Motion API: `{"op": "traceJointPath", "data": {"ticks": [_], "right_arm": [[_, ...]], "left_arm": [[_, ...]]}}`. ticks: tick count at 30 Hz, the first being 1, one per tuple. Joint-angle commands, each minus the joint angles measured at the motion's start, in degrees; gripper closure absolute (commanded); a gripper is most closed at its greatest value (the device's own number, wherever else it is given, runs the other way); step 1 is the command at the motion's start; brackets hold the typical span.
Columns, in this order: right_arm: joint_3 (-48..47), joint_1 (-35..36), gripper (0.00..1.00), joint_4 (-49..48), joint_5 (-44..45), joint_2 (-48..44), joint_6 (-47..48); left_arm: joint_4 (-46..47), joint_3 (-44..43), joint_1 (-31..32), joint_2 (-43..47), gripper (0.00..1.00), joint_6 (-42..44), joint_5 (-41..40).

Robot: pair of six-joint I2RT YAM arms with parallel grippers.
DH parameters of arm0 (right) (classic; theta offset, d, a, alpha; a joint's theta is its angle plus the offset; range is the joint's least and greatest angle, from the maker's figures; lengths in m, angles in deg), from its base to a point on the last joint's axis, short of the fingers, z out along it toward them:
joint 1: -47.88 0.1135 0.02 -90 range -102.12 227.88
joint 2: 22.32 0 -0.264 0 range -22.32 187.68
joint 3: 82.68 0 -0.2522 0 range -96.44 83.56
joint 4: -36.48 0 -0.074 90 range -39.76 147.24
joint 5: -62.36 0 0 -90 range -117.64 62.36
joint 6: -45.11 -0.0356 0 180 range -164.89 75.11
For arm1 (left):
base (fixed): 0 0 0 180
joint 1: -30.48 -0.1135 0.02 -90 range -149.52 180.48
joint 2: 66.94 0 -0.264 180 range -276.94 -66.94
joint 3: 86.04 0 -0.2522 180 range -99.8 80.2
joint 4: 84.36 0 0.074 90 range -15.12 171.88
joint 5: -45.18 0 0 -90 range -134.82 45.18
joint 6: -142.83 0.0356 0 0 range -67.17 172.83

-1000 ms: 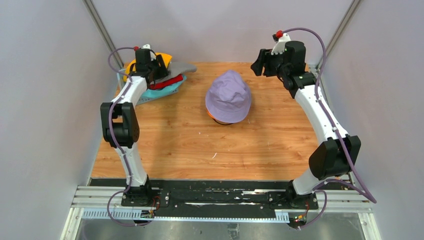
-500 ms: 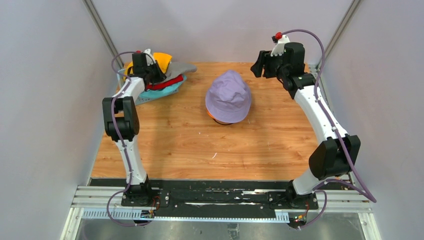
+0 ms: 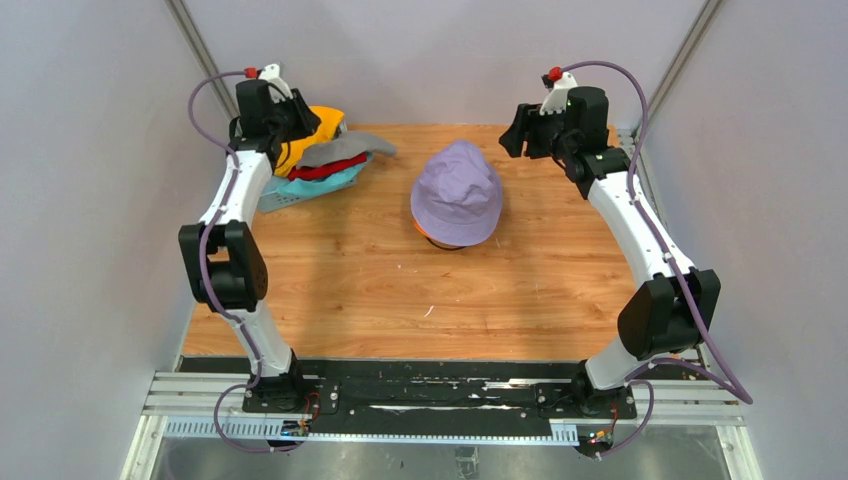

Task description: Stack the hats

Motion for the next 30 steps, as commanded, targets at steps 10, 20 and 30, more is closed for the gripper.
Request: {"op": "traceJointPath", "data": {"ticks": [10, 20, 30], "right_arm": [[0.7, 0.55, 0.39, -2.16, -2.91, -0.14, -0.89], [2.02, 0.54, 0.39, -2.4, -3.0, -0.91, -0.28], [2.07, 0.48, 0.39, -2.42, -3.21, -0.71, -0.28]], "left_arm": [[-8.45, 1.24, 5.02, 7.48, 0.46, 9.47, -13.71], [-9.62, 2.29, 7.02, 5.0, 0.32, 9.96, -16.85], [-11.73, -0.25, 6.42, -2.38, 0.23, 8.89, -16.84]]}}
